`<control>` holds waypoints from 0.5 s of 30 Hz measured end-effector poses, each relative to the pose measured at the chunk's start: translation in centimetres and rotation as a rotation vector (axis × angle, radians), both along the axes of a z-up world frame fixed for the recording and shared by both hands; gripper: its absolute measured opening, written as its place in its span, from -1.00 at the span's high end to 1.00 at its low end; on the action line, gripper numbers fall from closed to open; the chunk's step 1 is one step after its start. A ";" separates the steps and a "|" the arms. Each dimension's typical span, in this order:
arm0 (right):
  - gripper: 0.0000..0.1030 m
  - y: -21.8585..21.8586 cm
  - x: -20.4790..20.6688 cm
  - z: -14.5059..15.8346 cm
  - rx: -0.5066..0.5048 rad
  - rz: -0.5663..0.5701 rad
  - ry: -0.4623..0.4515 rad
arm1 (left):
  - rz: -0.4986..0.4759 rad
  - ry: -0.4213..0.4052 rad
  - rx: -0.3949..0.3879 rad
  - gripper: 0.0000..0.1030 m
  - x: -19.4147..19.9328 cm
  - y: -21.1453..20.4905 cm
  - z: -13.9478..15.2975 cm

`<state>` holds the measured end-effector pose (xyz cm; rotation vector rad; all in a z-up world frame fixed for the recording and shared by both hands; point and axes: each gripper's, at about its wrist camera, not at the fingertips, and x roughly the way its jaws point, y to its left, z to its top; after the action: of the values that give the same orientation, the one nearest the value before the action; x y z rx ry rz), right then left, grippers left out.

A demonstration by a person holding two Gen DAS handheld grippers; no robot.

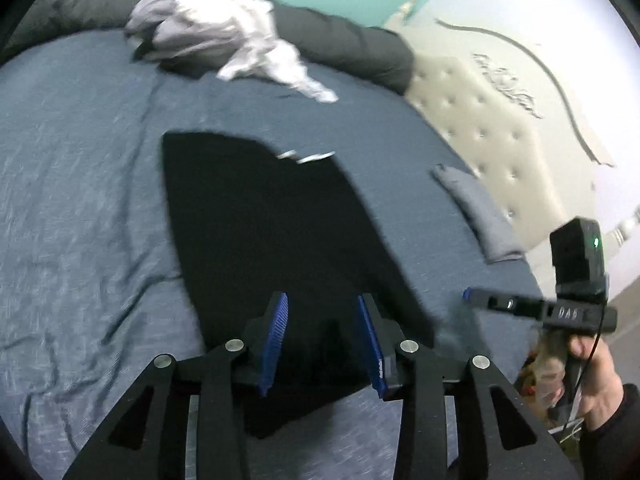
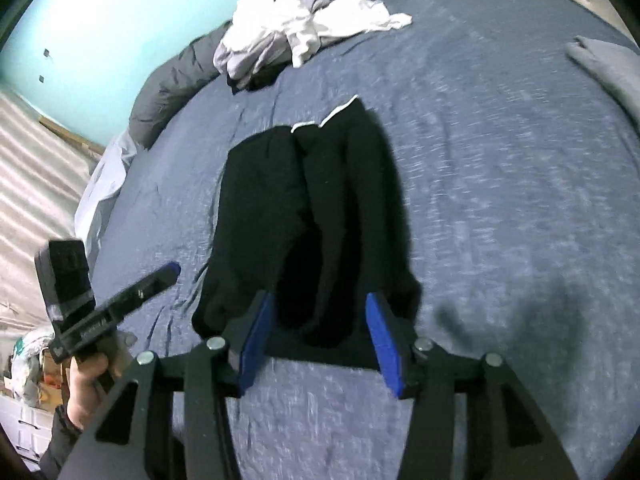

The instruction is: Fold clothes

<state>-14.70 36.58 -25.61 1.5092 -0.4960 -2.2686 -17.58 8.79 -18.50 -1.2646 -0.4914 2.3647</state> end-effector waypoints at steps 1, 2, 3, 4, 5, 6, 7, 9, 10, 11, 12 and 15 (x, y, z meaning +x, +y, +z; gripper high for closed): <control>0.03 -0.5 -0.5 -0.4 0.002 0.004 -0.010 | 0.004 -0.012 -0.003 0.24 0.2 -0.4 -0.6; 0.03 -1.0 -1.0 -0.7 0.011 0.014 -0.017 | 0.005 -0.021 -0.008 0.24 0.4 -0.6 -1.2; 0.00 -1.6 -1.5 -1.1 0.019 0.024 -0.025 | -0.002 -0.027 -0.014 0.24 0.6 -0.5 -1.7; -0.02 -2.2 -1.9 -1.4 0.029 0.035 -0.031 | -0.014 -0.033 -0.017 0.24 0.8 -0.2 -2.2; -0.02 -2.8 -2.3 -1.7 0.040 0.046 -0.033 | -0.027 -0.036 -0.020 0.24 0.9 0.1 -2.6; -0.03 -3.3 -2.6 -2.0 0.043 0.055 -0.037 | -0.039 -0.038 -0.025 0.24 1.1 0.4 -2.9; -0.05 -3.7 -2.8 -2.2 0.045 0.064 -0.042 | -0.049 -0.036 -0.032 0.24 1.3 0.8 -3.1; -0.07 -4.3 -3.4 -2.9 0.061 0.075 -0.052 | -0.059 -0.031 -0.039 0.24 1.5 1.3 -3.4; -0.07 -4.6 -3.7 -3.2 0.076 0.079 -0.055 | -0.061 -0.029 -0.041 0.24 1.6 1.5 -3.6; -0.07 -4.8 -3.9 -3.6 0.094 0.084 -0.061 | -0.062 -0.027 -0.039 0.25 1.6 1.5 -3.7; -0.07 -4.9 -4.1 -4.0 0.117 0.087 -0.067 | -0.063 -0.026 -0.036 0.25 1.6 1.4 -3.9; -0.07 -4.9 -4.3 -5.1 0.165 0.082 -0.080 | -0.062 -0.025 -0.019 0.25 1.6 1.1 -4.4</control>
<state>-19.00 31.64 -30.72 1.6732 -0.2682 -2.2397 -16.03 9.87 -22.89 -1.3005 -0.4318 2.3108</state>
